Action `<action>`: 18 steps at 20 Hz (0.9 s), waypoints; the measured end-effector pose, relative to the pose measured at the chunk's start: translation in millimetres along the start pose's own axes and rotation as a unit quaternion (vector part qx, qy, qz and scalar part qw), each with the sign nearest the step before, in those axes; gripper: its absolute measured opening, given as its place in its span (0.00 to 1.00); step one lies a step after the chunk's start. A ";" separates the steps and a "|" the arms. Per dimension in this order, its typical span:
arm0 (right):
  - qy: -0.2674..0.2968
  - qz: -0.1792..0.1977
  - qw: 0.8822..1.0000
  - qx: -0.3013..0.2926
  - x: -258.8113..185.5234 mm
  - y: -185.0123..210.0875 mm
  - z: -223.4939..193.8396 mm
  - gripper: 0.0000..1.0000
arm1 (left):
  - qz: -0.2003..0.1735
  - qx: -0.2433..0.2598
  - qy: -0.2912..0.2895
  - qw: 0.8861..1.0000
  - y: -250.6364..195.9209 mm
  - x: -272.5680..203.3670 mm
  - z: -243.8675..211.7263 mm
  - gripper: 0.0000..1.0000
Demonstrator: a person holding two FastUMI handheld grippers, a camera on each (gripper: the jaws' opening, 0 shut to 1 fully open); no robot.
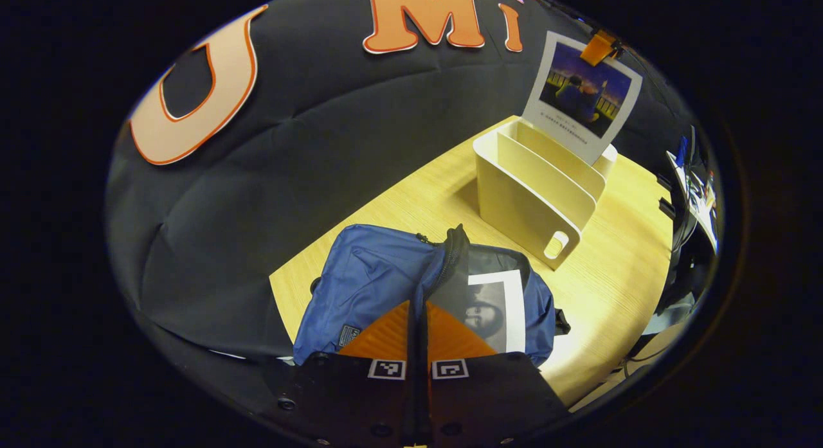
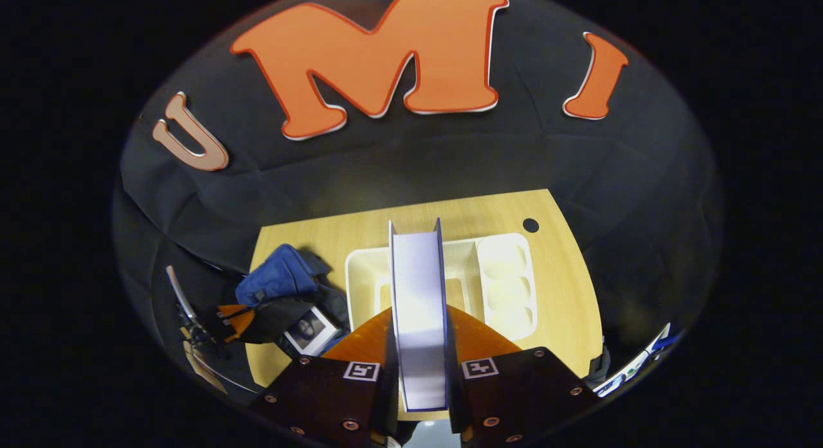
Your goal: Open the schoolbag, grab two books from the bookshelf and put them into the schoolbag.
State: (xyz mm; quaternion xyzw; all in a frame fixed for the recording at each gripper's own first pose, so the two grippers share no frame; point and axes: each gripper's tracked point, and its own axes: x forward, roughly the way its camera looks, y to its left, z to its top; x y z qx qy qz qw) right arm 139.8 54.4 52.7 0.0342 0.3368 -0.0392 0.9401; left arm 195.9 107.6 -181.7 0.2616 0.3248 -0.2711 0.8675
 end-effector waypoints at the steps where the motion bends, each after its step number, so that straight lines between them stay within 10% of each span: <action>1: -0.012 0.016 1.000 0.007 -13.0 7.9 -0.9 0.31 | 0.001 -0.004 -0.001 1.000 0.8 -0.7 -2.0 0.01; 7: -0.029 0.132 0.989 0.057 -46.1 56.8 -45.2 0.30 | 0.023 -0.011 -0.013 1.000 6.9 -5.2 0.3 0.01; 18: 0.035 0.249 0.938 0.239 38.0 123.3 -183.4 0.30 | 0.023 0.026 -0.018 0.999 -4.7 -16.9 7.8 0.01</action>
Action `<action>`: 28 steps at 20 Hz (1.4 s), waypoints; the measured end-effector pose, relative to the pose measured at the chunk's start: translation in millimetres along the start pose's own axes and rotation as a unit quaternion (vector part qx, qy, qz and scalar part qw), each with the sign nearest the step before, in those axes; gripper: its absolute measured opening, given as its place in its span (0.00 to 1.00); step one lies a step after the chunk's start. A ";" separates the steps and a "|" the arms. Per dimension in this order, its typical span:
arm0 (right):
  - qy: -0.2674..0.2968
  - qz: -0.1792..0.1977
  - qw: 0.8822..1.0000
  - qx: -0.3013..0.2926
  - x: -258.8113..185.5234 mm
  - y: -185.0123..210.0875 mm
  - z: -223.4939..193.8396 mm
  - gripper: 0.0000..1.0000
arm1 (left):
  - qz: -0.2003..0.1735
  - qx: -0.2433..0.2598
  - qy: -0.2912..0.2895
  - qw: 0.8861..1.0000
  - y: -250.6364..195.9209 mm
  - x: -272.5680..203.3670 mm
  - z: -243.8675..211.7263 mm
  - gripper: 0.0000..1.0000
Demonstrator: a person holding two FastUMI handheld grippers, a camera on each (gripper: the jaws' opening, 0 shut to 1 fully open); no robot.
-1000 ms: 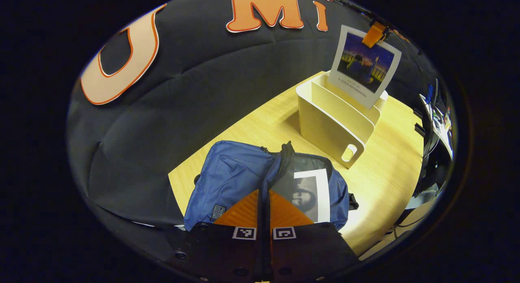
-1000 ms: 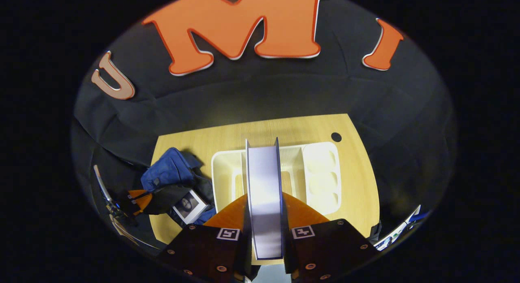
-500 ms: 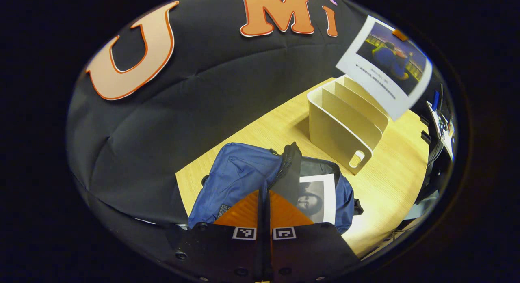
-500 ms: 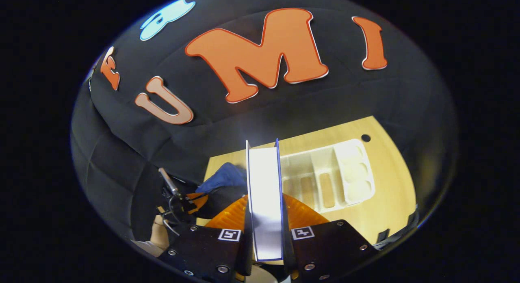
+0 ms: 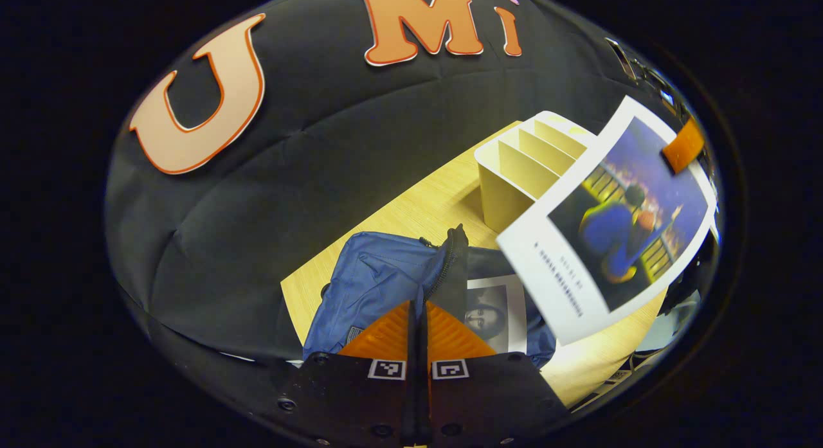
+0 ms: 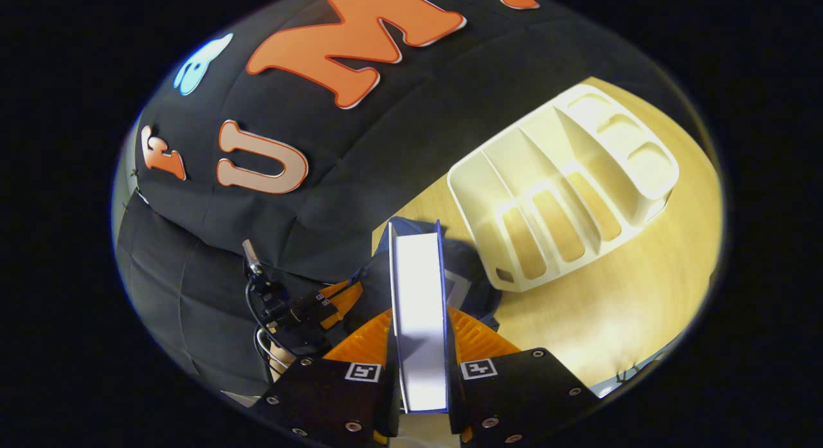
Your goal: Open the schoolbag, grab two books from the bookshelf and put them into the schoolbag.
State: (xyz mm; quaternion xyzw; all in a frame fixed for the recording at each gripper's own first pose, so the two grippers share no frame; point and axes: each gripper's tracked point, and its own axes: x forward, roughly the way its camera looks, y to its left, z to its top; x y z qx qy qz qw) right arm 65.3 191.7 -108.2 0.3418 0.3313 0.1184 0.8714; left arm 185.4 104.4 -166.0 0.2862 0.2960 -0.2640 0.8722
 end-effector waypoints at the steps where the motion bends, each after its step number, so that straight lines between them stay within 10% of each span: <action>1: -0.004 0.000 1.000 0.011 6.2 -5.4 -6.3 0.30 | -0.001 0.005 0.000 1.000 -1.8 -1.1 2.6 0.01; 20: -0.144 0.060 0.969 0.190 182.0 1.7 -43.6 0.30 | -0.070 0.012 -0.010 0.997 -61.6 -29.5 16.4 0.01; 28: -0.112 0.042 0.973 0.199 233.7 21.2 -62.7 0.33 | -0.057 0.003 0.002 0.998 -62.6 -13.3 12.5 0.01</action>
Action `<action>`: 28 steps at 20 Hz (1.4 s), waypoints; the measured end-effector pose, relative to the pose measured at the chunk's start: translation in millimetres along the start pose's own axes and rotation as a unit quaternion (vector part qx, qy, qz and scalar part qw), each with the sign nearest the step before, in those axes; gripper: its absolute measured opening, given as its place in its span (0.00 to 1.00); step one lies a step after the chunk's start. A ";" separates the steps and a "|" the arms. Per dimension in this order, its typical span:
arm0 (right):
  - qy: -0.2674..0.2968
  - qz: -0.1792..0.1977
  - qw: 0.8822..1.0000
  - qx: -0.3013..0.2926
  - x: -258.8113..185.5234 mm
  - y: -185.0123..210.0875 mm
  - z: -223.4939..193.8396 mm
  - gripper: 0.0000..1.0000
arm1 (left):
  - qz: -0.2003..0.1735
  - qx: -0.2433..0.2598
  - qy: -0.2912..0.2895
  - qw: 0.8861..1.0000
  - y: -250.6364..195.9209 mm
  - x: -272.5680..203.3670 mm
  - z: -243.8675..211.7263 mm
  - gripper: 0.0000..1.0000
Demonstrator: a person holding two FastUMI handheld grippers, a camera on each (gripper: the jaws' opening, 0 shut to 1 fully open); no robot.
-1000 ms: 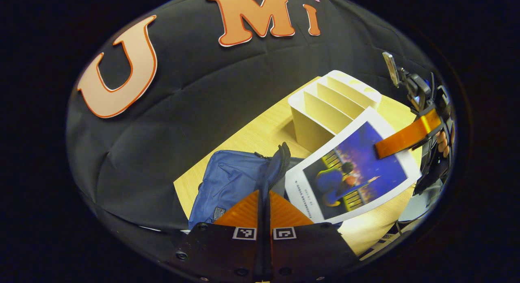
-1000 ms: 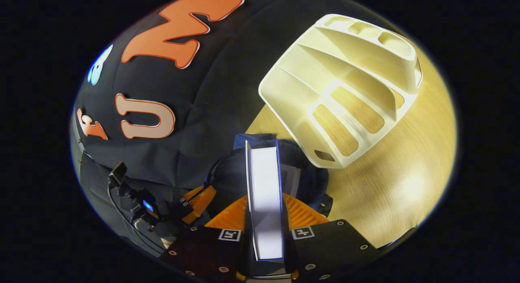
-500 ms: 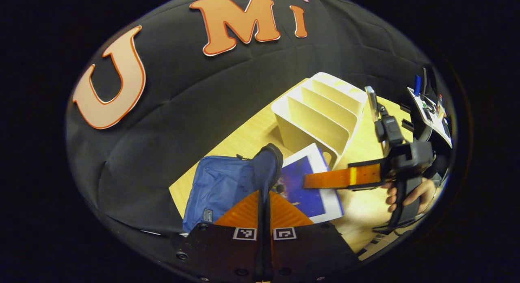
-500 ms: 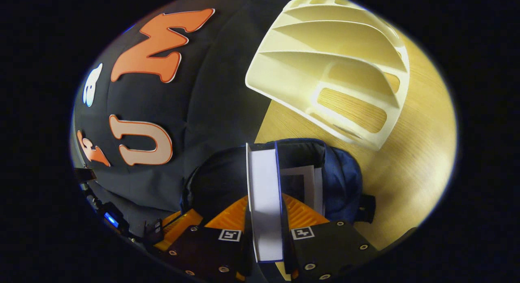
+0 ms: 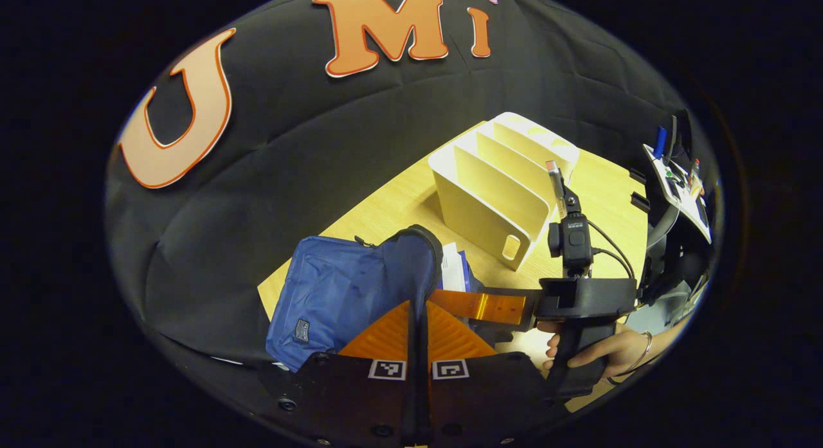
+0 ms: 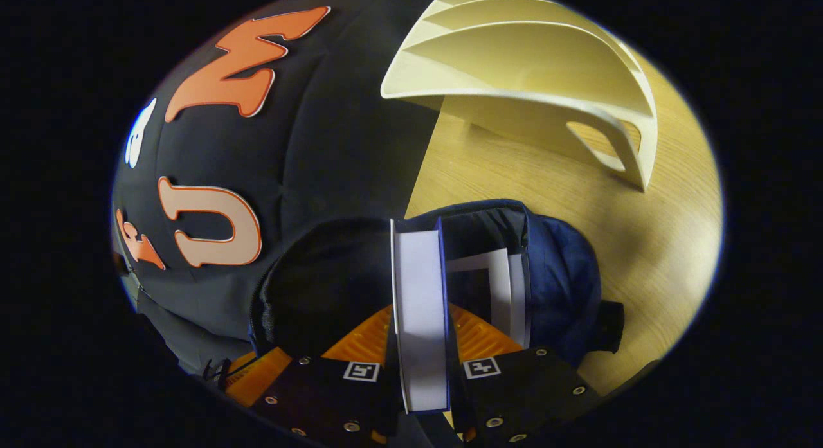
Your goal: Open the schoolbag, grab two books from the bookshelf and put them into the schoolbag.
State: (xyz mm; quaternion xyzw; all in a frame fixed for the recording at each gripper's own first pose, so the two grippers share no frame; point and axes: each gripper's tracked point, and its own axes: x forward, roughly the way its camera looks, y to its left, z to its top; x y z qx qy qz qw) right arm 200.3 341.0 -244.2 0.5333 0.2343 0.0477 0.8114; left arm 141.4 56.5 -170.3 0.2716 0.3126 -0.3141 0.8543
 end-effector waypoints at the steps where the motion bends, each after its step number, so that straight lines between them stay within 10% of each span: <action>1: 0.009 -0.016 1.000 -0.003 3.6 -5.7 -2.5 0.37 | 0.000 -0.002 0.001 1.000 3.1 1.5 -3.2 0.01; 8: 0.083 -0.107 0.990 -0.032 -14.6 -44.2 -10.7 0.96 | 0.003 -0.019 0.000 1.000 18.7 -2.9 -10.0 0.01; 21: 0.098 -0.174 0.973 -0.112 -117.4 -88.6 63.0 0.97 | -0.030 -0.065 0.026 0.997 -2.4 13.4 -26.0 0.00; 22: 0.098 -0.179 0.972 -0.115 -123.3 -93.5 67.6 0.97 | -0.036 -0.070 0.029 0.997 -7.8 13.4 -28.7 0.36; 26: 0.105 -0.205 0.965 -0.125 -147.6 -116.0 82.2 0.97 | -0.027 -0.077 0.041 0.996 -14.1 17.9 -35.9 1.00; 28: 0.113 -0.216 0.960 -0.140 -160.5 -124.9 90.5 0.97 | -0.020 -0.084 0.046 0.995 -21.2 21.9 -36.5 0.99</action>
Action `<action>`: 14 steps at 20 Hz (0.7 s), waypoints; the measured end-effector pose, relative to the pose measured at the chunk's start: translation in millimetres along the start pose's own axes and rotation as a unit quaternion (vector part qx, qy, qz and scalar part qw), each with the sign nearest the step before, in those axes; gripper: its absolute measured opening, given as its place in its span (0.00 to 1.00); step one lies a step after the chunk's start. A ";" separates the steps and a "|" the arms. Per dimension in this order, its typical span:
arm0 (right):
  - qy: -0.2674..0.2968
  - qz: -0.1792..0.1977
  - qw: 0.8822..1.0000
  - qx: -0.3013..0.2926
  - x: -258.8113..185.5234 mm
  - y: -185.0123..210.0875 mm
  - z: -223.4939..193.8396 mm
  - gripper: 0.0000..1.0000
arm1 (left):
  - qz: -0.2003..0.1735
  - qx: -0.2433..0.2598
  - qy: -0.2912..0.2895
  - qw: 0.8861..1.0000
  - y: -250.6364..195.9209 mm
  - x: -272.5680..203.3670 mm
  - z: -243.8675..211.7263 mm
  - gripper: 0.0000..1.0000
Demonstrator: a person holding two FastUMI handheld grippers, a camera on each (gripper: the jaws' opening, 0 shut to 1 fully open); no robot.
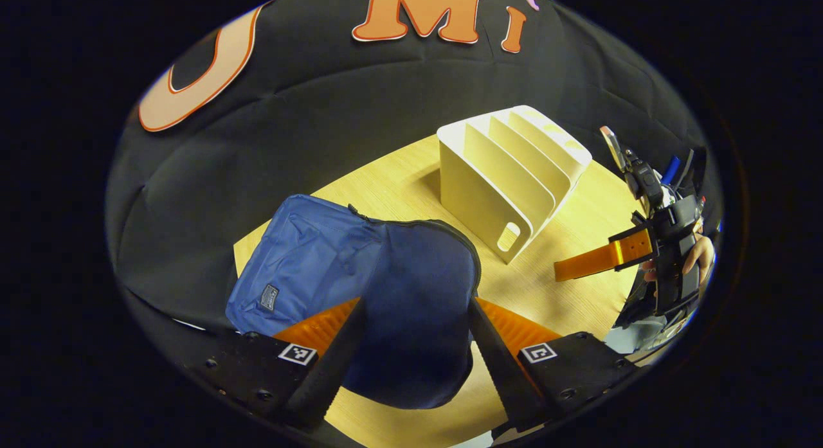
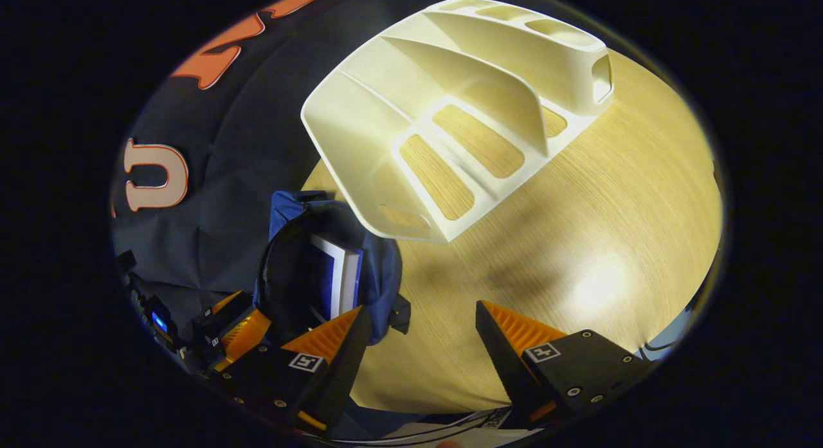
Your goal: Open the schoolbag, grab two books from the bookshelf and put them into the schoolbag.
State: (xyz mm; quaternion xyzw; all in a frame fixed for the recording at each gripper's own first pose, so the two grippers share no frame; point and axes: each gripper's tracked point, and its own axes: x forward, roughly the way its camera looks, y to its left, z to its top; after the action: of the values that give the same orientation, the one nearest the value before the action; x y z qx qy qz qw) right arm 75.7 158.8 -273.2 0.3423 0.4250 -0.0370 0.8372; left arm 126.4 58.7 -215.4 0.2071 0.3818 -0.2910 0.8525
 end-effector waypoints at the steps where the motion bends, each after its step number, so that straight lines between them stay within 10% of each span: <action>1: 0.001 -0.008 1.000 -0.010 -4.7 -8.4 3.8 0.97 | 0.001 -0.004 0.001 1.000 -4.5 2.6 0.1 0.99; 8: -0.014 -0.019 0.998 -0.061 -60.5 -60.4 53.2 0.98 | 0.035 -0.051 -0.015 0.998 -52.1 5.8 22.5 0.99; 14: -0.120 0.014 0.981 -0.153 -139.3 -74.8 118.6 0.97 | 0.109 -0.102 -0.137 0.979 -106.1 -30.6 88.1 0.99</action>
State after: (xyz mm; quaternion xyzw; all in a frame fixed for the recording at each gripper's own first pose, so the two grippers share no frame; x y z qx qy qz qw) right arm 42.0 -1.8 -163.0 0.2094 0.3169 -0.0007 0.9250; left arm 87.2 -60.7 -150.7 0.1179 0.2636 -0.1815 0.9400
